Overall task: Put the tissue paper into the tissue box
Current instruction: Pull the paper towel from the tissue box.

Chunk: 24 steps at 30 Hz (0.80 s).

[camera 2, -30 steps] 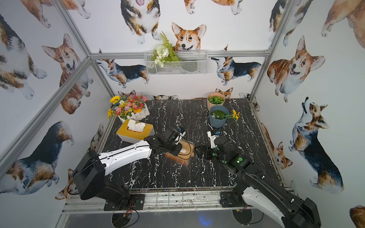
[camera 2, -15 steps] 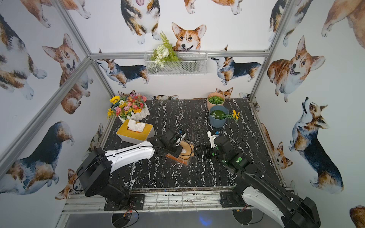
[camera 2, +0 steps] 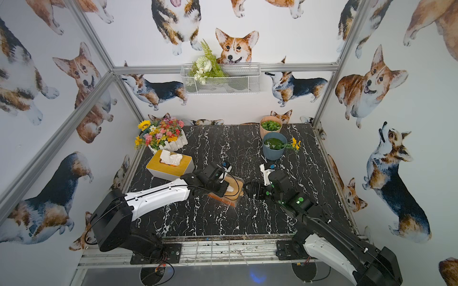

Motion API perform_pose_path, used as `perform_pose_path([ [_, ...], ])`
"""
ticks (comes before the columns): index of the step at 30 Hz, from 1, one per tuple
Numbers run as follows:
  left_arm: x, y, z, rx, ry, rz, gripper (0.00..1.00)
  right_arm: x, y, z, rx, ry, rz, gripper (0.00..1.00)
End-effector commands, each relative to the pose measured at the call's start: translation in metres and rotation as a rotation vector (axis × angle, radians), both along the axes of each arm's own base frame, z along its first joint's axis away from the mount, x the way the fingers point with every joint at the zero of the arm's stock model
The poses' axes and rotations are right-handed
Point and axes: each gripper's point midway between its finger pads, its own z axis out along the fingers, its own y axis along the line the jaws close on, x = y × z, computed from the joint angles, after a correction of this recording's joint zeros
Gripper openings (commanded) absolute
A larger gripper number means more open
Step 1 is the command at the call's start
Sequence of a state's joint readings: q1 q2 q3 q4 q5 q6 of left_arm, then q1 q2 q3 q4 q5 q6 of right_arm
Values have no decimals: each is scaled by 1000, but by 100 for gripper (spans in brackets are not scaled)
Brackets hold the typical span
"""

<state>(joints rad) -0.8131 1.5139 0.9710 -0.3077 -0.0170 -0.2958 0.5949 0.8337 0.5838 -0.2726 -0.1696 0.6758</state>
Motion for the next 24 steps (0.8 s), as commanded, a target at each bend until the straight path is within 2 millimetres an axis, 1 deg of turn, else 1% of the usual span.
perform_pose_path([
  [1, 5, -5, 14, -69, -28, 12, 0, 3, 6, 9, 28, -34, 19, 97],
  [6, 7, -2, 22, -112, -43, 24, 0, 3, 11, 9, 40, -31, 43, 97],
  [10, 7, -2, 31, -180, -49, 26, 0, 3, 19, 10, 55, -33, 82, 96],
  [15, 9, -1, 41, -250, -54, 20, 1, 8, 29, 13, 56, -42, 125, 96],
  [16, 9, -2, 45, -265, -63, 14, 4, 10, 31, 14, 55, -48, 133, 97],
  [18, 8, -1, 57, -302, -96, 8, 16, 14, 36, 19, 55, -60, 149, 96],
  [19, 9, 1, 63, -322, -114, 10, 19, 15, 38, 20, 54, -65, 158, 96],
  [20, 10, 3, 71, -342, -135, 14, 25, 17, 40, 22, 52, -71, 169, 96],
  [21, 10, 6, 77, -360, -151, 18, 34, 19, 43, 24, 51, -75, 178, 96],
  [24, 12, 20, 92, -406, -200, 47, 48, 23, 52, 28, 49, -81, 217, 96],
])
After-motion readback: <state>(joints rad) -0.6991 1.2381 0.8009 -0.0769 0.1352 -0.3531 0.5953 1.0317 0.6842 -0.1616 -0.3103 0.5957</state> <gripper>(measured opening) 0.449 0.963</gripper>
